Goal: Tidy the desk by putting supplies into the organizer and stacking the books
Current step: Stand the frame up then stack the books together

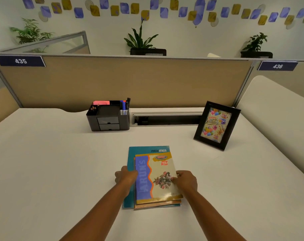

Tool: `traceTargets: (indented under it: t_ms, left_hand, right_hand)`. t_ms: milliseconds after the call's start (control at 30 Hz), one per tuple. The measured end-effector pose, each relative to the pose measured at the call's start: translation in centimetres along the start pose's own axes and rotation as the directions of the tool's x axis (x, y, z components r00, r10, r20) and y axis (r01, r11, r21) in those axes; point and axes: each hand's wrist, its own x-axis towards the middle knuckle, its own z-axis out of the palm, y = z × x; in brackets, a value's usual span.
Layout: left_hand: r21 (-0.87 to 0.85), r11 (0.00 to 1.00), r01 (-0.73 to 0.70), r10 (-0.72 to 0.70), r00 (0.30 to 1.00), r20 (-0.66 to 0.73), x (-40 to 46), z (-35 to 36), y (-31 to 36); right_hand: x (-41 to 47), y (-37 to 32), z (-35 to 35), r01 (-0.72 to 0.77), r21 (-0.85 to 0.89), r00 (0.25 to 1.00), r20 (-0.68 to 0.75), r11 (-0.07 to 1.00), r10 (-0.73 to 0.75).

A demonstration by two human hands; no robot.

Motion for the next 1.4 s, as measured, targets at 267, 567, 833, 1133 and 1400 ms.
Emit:
traceTargets:
  t_ms: [267, 567, 833, 1133, 1400]
  left_hand:
    - [-0.331, 0.943, 0.045, 0.012, 0.986, 0.169, 1.3, -0.1, -1.3]
    - [-0.506, 0.807, -0.304, 0.368, 0.929, 0.029, -1.6, -1.4, 0.6]
    - [-0.437, 0.784, -0.442, 0.517, 0.853, 0.065, -2.3, -3.2, 3.0]
    - [-0.424, 0.827, -0.371, 0.420, 0.907, 0.026, -2.7, -2.8, 1.9]
    - [-0.468, 0.802, -0.371, 0.449, 0.891, 0.062, -3.6, -2.8, 2.2]
  right_hand:
    - [0.2, -1.0, 0.4, -0.118, 0.104, 0.993, 0.024, 0.988, 0.116]
    - [0.6, -0.9, -1.9, 0.008, 0.656, 0.992, 0.090, 0.755, -0.088]
    - [0.9, -1.6, -2.3, 0.244, 0.586, 0.967, -0.087, 0.773, -0.240]
    - [-0.9, -0.9, 0.4, 0.357, 0.532, 0.901, -0.412, 0.767, -0.134]
    - [-1.1, -1.5, 1.7, 0.365, 0.516, 0.903, -0.400, 0.775, -0.159]
